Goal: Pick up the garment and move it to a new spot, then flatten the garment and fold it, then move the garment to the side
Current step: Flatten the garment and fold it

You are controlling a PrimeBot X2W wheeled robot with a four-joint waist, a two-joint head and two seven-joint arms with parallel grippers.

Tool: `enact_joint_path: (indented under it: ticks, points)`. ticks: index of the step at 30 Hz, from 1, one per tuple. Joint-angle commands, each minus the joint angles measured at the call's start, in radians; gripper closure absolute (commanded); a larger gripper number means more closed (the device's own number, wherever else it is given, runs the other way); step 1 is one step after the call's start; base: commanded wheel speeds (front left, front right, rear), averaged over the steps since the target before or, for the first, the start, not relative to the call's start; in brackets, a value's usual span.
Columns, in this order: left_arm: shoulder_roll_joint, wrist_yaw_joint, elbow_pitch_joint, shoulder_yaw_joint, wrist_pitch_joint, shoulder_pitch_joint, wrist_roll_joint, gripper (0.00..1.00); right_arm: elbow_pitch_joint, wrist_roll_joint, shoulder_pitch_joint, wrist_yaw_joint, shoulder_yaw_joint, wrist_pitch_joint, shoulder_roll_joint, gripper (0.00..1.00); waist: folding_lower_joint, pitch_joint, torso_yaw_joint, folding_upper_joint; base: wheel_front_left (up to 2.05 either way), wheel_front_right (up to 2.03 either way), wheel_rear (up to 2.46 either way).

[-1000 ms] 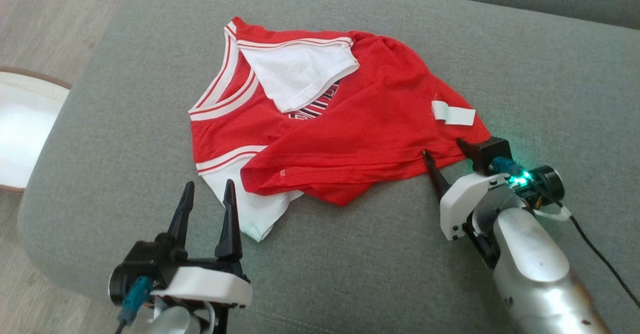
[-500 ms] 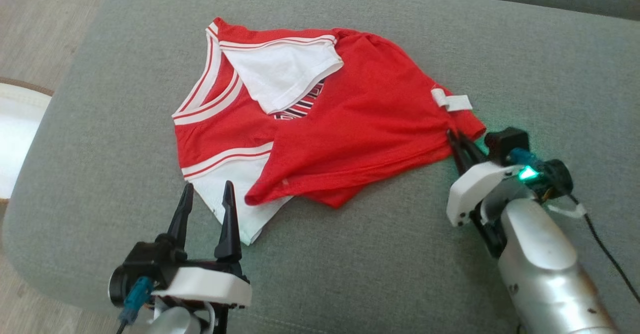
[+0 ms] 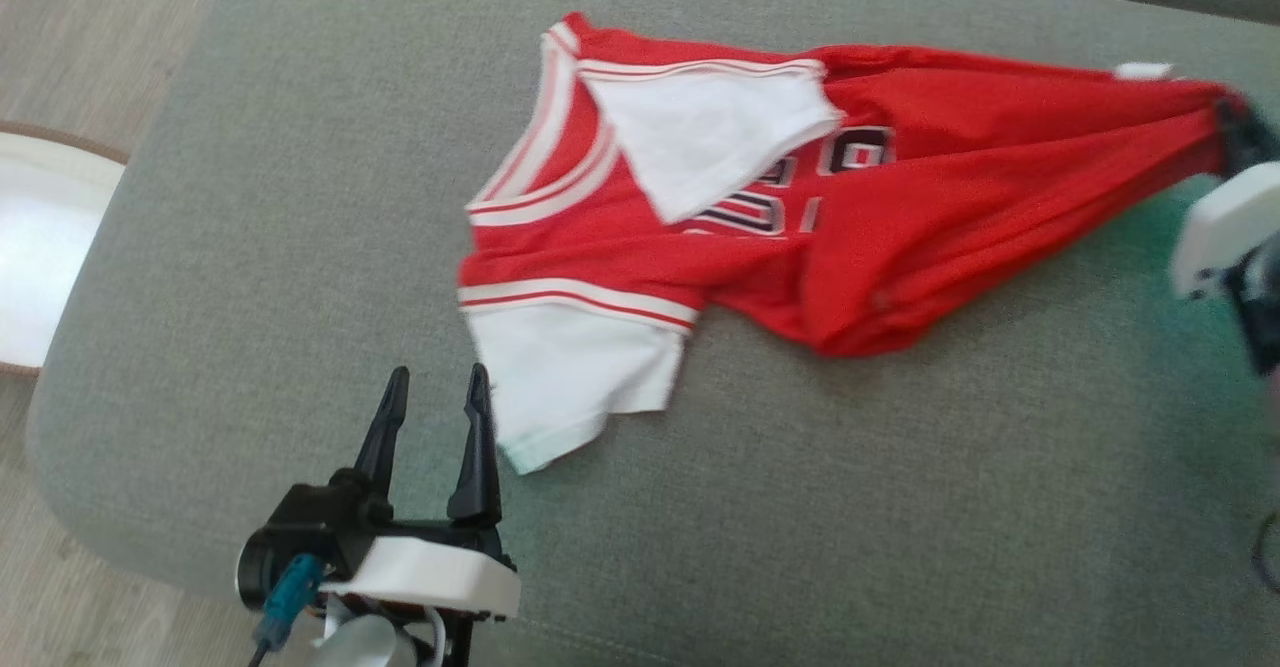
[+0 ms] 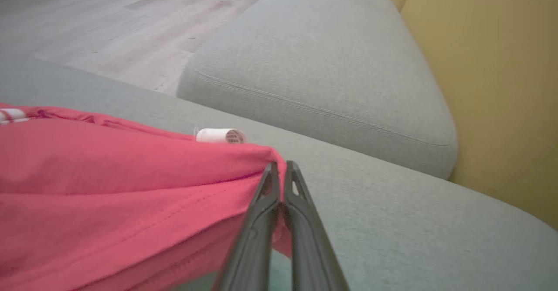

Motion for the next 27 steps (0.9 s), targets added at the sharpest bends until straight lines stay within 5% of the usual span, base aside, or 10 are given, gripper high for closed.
enact_joint_path:
  ticks: [1, 2, 3, 4, 5, 15, 27]
  points:
    - [0.010, -0.003, -0.029, 0.034, -0.012, -0.040, 0.010, 0.00, -0.014, 0.003, -0.055, 0.007, -0.009, 0.010, -0.047, 1.00, 0.0000, 0.008, 0.005, 0.0000, 0.00, 0.00, 0.00]
    - [0.009, -0.004, -0.028, 0.033, -0.012, -0.043, 0.010, 0.00, -0.004, -0.006, -0.066, 0.007, -0.020, 0.014, -0.064, 0.95, 0.0000, 0.011, 0.007, 0.0000, 0.00, 0.00, 0.00]
    - [0.007, -0.005, -0.027, 0.031, -0.012, -0.045, 0.012, 0.00, 0.002, -0.017, -0.076, 0.007, -0.033, 0.011, -0.078, 0.63, 0.0000, 0.013, 0.008, 0.0000, 0.00, 0.00, 0.00]
    - [0.006, -0.005, -0.026, 0.030, -0.012, -0.048, 0.013, 0.00, 0.008, -0.026, -0.087, 0.007, -0.048, 0.006, -0.086, 0.12, 0.0000, 0.016, 0.008, 0.0000, 0.00, 0.00, 0.00]
    - [0.004, -0.006, -0.025, 0.028, -0.013, -0.051, 0.013, 0.00, 0.013, -0.035, -0.097, 0.007, -0.062, 0.000, -0.090, 0.00, 0.0000, 0.018, 0.008, 0.0000, 0.00, 0.00, 0.00]
    - [-0.005, -0.004, -0.017, 0.021, -0.014, -0.065, 0.020, 0.00, -0.007, -0.060, -0.126, 0.007, -0.062, -0.099, -0.028, 0.00, 0.0000, -0.010, -0.032, 0.0000, 0.00, 0.00, 0.00]
    - [0.009, 0.013, -0.020, 0.023, -0.006, -0.030, 0.012, 0.00, -0.266, 0.047, 0.184, 0.007, 0.090, -0.183, 0.195, 0.00, 0.0000, -0.105, -0.115, 0.0000, 0.00, 0.00, 0.00]
